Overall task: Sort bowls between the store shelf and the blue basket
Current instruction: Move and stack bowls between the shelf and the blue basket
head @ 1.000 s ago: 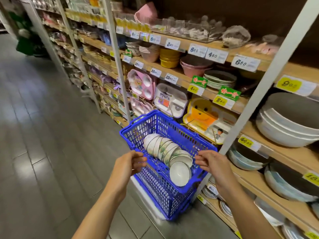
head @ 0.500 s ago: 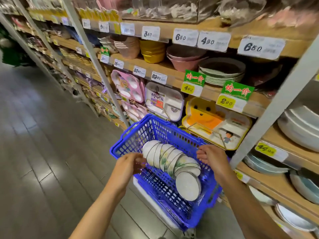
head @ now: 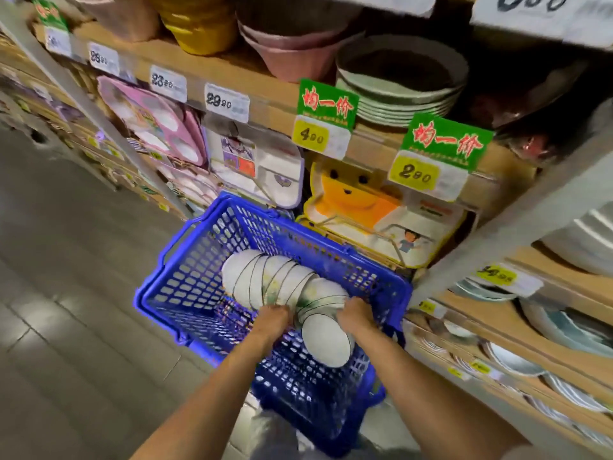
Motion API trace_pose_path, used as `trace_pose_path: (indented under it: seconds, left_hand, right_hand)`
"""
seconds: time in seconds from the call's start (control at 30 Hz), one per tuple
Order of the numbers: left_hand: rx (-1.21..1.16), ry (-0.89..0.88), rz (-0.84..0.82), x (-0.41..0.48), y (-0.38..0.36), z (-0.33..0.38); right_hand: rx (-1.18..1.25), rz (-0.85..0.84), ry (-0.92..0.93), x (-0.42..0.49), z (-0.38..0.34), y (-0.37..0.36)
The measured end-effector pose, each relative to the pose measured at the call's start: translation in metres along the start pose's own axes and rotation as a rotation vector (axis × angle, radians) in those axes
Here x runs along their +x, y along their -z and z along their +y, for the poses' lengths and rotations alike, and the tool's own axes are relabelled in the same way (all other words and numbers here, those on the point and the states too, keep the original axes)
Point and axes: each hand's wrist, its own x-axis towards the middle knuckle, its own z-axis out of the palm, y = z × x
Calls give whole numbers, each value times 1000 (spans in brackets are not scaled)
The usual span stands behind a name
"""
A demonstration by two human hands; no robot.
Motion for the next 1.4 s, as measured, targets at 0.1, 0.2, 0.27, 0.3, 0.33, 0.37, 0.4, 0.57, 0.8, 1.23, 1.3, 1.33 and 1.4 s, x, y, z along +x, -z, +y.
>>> trace_pose_path:
  seconds: [0.1, 0.2, 0.27, 0.3, 0.33, 0.37, 0.4, 0.57, 0.8, 1.23, 1.3, 1.33, 1.4]
  left_hand:
    - [157, 39, -32, 25, -20, -16]
    - [165, 104, -87, 51, -35, -34]
    - [196, 146, -159, 65, -45, -45]
    - [214, 165, -192, 72, -48, -50]
    - [221, 181, -212, 76, -52, -55]
    - [224, 198, -216, 81, -54, -60]
    - [223, 210, -218, 85, -57, -64]
    - [231, 252, -277, 94, -66, -71]
    - [274, 233, -296, 88, -58, -68]
    - [69, -100, -247, 33, 7, -33]
    - [-9, -112, -257, 21, 17, -21]
    - [-52, -126, -260, 14, 23, -14]
    - [-152, -179, -311, -4, 37, 3]
  right_hand:
    - [-120, -35, -61, 19, 7, -15]
    - [-155, -69, -118, 38, 13, -35]
    - [-191, -75, -123, 46, 16, -47]
    - [-209, -70, -115, 50, 19, -53]
    - [-216, -62, -107, 53, 22, -58]
    - [-223, -44, -91, 57, 25, -63]
    - [-228, -23, -77, 60, 28, -68]
    - [-260, 12, -50, 72, 34, -84]
    - [-322, 2, -31, 70, 31, -74]
    - [-287, -237, 37, -4, -20, 19]
    - [-146, -247, 19, -22, -28, 41]
    - [-32, -256, 11, -31, -32, 51]
    - [184, -279, 4, -53, -41, 71]
